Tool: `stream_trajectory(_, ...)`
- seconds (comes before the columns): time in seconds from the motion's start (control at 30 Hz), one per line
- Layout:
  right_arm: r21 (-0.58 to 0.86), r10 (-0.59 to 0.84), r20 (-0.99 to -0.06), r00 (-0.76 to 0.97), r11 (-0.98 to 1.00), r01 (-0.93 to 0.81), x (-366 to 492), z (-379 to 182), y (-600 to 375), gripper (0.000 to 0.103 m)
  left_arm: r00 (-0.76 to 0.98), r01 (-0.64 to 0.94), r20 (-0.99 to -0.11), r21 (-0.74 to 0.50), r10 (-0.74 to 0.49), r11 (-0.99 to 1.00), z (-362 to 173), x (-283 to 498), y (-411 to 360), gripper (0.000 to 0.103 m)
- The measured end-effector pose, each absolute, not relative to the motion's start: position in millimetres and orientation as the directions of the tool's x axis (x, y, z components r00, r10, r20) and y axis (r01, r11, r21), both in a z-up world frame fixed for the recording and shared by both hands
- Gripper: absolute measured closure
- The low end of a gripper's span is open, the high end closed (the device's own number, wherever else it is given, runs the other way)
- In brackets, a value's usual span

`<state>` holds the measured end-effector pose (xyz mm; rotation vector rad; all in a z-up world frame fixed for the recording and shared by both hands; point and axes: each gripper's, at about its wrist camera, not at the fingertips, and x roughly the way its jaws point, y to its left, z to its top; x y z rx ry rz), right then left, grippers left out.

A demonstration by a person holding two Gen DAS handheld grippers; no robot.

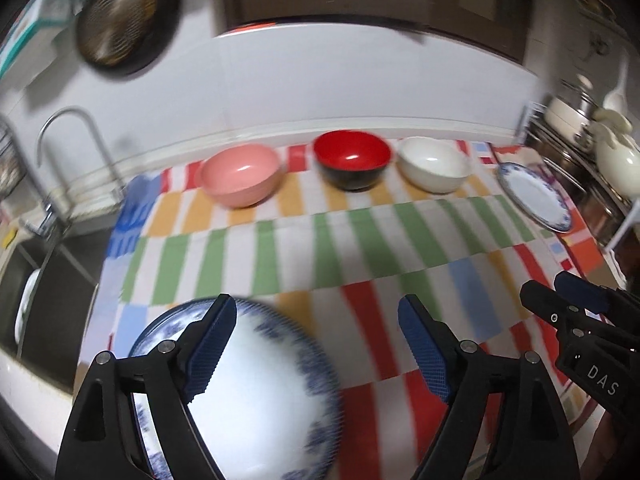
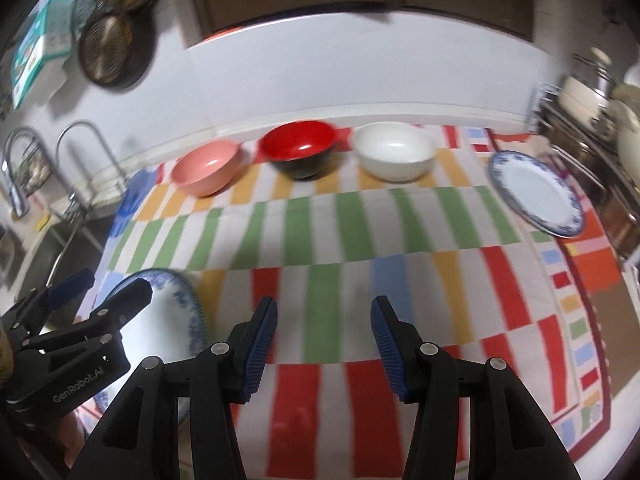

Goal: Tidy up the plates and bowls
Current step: 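Move both tools toward the smaller blue-and-white plate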

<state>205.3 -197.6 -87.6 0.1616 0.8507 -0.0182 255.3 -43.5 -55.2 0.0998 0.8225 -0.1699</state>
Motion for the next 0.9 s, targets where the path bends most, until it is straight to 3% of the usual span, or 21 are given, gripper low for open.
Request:
stream_trajectory(0.27, 0.123, -0.066, -0.734, 0.676, 0.966, 0.227, 195.0, -77.8, -265.1, 0.053, 0.679, 0.316, -0.708, 0.043, -0.194, 0.948, -40.2, 270.8, -113.9, 0.013)
stream_trajectory(0.9, 0.132, -0.217, -0.697, 0.683, 0.898, 0.420, 198.3, -71.0, -387.9, 0.053, 0.652, 0.468, -0.704, 0.079, -0.283, 0.880, -18.8, 320.8, -248.2, 0.013)
